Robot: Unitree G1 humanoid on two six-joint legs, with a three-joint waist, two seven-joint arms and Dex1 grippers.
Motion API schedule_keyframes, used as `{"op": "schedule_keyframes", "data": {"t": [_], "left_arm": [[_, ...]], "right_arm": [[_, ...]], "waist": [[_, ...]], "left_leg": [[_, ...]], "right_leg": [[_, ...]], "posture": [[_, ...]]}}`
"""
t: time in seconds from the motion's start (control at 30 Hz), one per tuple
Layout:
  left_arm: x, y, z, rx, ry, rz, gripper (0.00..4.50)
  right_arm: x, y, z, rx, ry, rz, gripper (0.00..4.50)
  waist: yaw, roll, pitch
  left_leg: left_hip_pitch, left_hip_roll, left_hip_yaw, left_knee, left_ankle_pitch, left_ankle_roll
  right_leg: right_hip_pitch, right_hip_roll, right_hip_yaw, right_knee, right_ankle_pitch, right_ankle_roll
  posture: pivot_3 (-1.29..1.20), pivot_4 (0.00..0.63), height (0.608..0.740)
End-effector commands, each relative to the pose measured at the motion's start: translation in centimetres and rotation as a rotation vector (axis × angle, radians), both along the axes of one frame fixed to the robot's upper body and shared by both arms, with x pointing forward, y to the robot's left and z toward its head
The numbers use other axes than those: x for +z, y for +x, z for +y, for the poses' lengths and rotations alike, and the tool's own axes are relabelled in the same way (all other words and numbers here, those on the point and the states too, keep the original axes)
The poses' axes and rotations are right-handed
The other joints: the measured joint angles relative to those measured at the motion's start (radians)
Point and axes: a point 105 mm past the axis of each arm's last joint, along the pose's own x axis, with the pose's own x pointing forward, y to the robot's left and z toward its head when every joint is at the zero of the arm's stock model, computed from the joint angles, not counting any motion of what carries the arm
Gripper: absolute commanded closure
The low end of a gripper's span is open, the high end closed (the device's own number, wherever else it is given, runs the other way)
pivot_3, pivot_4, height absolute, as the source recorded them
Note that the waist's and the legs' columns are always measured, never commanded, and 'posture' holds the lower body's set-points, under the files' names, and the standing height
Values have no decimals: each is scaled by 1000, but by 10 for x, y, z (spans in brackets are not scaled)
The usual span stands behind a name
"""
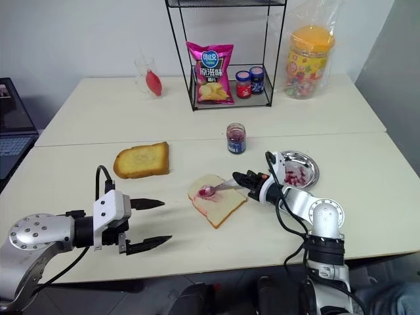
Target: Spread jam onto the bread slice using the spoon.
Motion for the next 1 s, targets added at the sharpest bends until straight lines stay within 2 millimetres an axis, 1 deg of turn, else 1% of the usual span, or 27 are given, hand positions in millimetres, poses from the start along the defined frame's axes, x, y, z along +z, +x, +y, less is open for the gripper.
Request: {"op": "schedule_keyframes", "data": {"t": [0.03, 0.13, 0.23, 0.37, 0.53, 0.6, 0.67, 0.7, 0.77, 0.93, 1.0], "left_arm": [[5, 0, -5, -30, 7, -30, 0], [4, 0, -5, -34, 8, -28, 0], [3, 0, -6, -39, 7, -27, 0], [3, 1, -7, -45, 4, -27, 0], [3, 2, -9, -50, -4, -28, 0], [7, 3, -12, -59, -17, -33, 0], [9, 4, -15, -67, -26, -36, 0], [11, 5, -17, -71, -36, -37, 0], [22, 9, -30, -99, -76, -64, 0], [41, 16, -50, -134, -137, -93, 0], [52, 22, -61, -146, -183, -117, 0]], "right_arm": [[13, -13, -6, 31, 10, -53, 4476], [7, -19, -15, 29, -30, -43, 4476], [2, -23, -30, 18, -83, -40, 4476], [6, -27, -44, 18, -131, -74, 4476], [26, -27, -48, 34, -104, -155, 4476], [43, -27, -46, 32, -54, -214, 4476], [52, -27, -45, 32, -23, -242, 4476], [53, -27, -45, 33, -26, -248, 4476], [60, -27, -48, 17, -9, -275, 4476], [74, -23, -67, -59, 3, -317, 4476], [79, -21, -84, -121, -17, -332, 4476]], "waist": [[0, 0, 0], [0, 0, 0], [0, 0, 0], [2, 0, 0], [2, 0, 0], [1, 0, 0], [1, 0, 0], [1, 0, 0], [2, 0, 0], [3, -1, 0], [3, -1, 0]], "left_leg": [[0, 0, 0, 0, 0, 0], [0, 0, 0, 0, 0, 0], [0, 0, 0, 0, 0, 0], [0, -1, 0, 0, 0, 0], [0, -1, 1, 1, 0, 0], [0, 0, 1, 1, 0, 0], [0, 0, 0, 0, 0, 0], [0, 0, 0, 0, 0, 0], [0, 0, 0, 0, 0, 0], [-1, -1, 1, 2, 0, 0], [-1, -2, 2, 2, 0, 0]], "right_leg": [[0, 0, 0, 0, 0, 0], [0, 0, 0, 0, 0, 0], [0, 0, 0, 0, 0, 0], [0, 0, 0, 0, 0, 0], [1, 0, 1, -1, 0, 0], [1, 0, 1, -1, 0, 0], [0, 0, 0, 0, 0, 0], [0, 0, 0, 0, 0, 0], [0, 1, 0, 0, 0, 0], [1, 2, 1, -1, 1, 2], [1, 3, 2, -1, 1, 2]], "posture": [[0, 150, 740], [0, 150, 740], [0, 150, 740], [0, 150, 740], [0, 150, 740], [0, 150, 740], [0, 150, 740], [0, 150, 740], [0, 150, 740], [0, 150, 740], [0, 150, 740]]}}
